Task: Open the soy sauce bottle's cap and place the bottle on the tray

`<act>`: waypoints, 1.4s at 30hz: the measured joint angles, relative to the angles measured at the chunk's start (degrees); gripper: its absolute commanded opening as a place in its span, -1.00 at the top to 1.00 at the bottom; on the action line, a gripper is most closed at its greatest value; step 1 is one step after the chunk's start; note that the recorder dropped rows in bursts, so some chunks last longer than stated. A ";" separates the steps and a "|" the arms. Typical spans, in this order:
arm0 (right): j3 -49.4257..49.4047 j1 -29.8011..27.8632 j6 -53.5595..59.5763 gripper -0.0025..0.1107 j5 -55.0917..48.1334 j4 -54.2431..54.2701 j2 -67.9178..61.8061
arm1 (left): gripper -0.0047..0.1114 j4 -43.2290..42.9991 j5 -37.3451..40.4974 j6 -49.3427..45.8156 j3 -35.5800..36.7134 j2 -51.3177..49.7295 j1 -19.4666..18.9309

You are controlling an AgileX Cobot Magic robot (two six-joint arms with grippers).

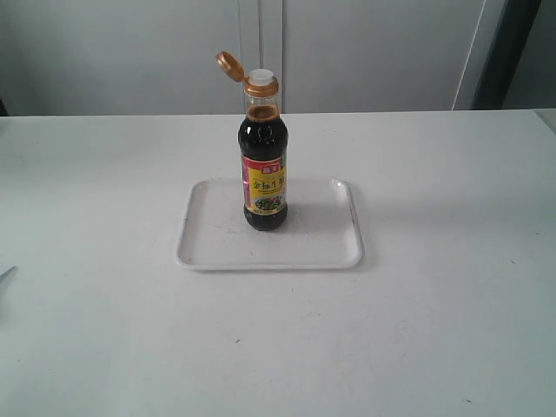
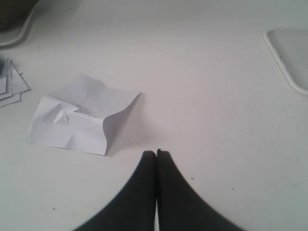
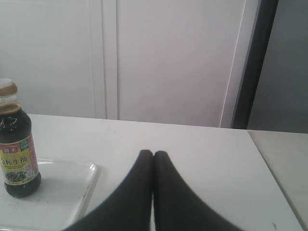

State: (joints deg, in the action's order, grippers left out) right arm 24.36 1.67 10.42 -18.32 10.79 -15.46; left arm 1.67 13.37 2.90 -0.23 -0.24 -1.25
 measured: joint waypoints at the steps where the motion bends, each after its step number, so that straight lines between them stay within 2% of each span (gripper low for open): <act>1: 0.00 0.00 0.00 0.96 0.00 0.00 0.00 | 0.92 0.00 0.00 0.00 0.00 0.00 0.00; 26: -0.26 0.00 -1.60 0.96 0.00 -2.37 1.44 | 0.92 0.12 0.00 -0.10 0.00 0.00 0.00; 31: -2.47 0.00 -7.85 0.96 -0.96 -7.59 4.85 | 0.92 0.12 0.00 -0.10 0.00 0.00 0.00; 42: -10.80 0.00 -9.23 0.96 -2.08 -8.70 12.75 | 0.92 0.12 0.00 -0.10 0.00 0.00 0.00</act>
State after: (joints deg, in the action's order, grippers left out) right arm 13.56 1.67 1.19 -20.40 2.09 -2.71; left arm 1.79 13.37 2.80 -0.23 -0.24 -1.25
